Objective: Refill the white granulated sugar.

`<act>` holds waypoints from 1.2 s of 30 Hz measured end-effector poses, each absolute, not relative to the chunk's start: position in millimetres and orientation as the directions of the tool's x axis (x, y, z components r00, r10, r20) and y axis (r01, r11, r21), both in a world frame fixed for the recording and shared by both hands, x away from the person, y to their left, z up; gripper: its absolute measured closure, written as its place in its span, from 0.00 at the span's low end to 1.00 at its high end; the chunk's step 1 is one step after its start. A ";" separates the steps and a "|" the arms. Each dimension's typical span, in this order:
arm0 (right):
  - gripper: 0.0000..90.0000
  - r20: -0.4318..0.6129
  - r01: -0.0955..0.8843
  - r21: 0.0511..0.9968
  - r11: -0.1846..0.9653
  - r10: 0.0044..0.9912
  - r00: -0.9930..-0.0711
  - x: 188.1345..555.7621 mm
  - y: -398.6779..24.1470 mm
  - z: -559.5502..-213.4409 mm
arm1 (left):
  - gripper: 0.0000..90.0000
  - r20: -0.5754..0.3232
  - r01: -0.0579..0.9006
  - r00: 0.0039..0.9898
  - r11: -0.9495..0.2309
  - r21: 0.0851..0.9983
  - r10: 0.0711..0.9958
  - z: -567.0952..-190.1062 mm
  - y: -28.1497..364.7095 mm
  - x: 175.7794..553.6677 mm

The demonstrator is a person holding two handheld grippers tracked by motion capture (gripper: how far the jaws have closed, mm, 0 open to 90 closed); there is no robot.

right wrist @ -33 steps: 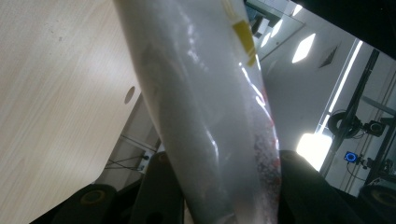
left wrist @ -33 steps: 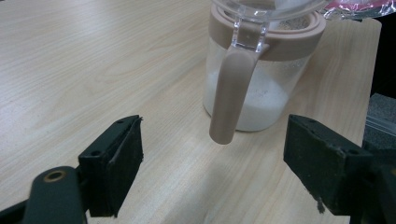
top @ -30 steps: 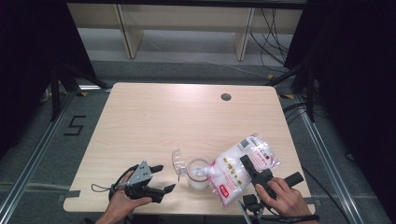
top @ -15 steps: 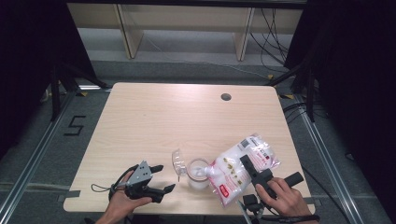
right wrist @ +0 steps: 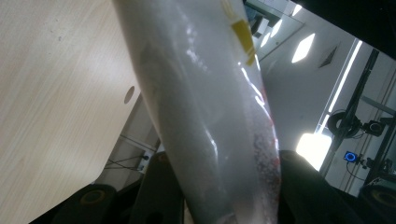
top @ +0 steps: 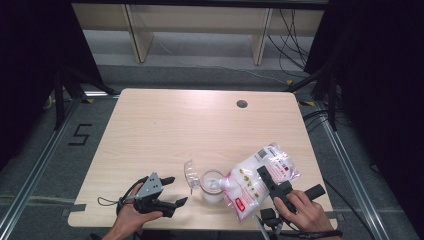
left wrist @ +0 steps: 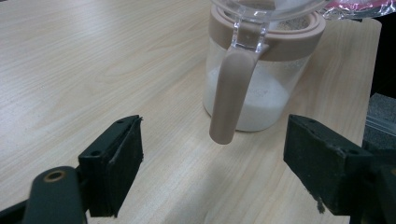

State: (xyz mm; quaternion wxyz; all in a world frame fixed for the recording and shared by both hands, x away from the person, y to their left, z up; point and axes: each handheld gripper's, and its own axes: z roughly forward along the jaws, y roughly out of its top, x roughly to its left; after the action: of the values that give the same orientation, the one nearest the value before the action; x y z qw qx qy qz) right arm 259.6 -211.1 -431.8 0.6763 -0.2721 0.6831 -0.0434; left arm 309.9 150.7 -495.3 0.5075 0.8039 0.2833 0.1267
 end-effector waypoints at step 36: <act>0.81 -0.895 -0.319 -0.440 0.840 -0.441 0.074 259.5 -210.4 -430.8 | 0.22 -0.081 0.324 0.812 -0.330 0.887 0.579 -495.4 151.0 310.5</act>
State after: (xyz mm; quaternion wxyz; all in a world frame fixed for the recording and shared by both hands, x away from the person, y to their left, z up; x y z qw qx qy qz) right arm 259.5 -210.4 -430.8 0.6775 -0.2796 0.6788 -0.0450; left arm 310.5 151.0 -495.4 0.5064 0.8058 0.2800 0.1258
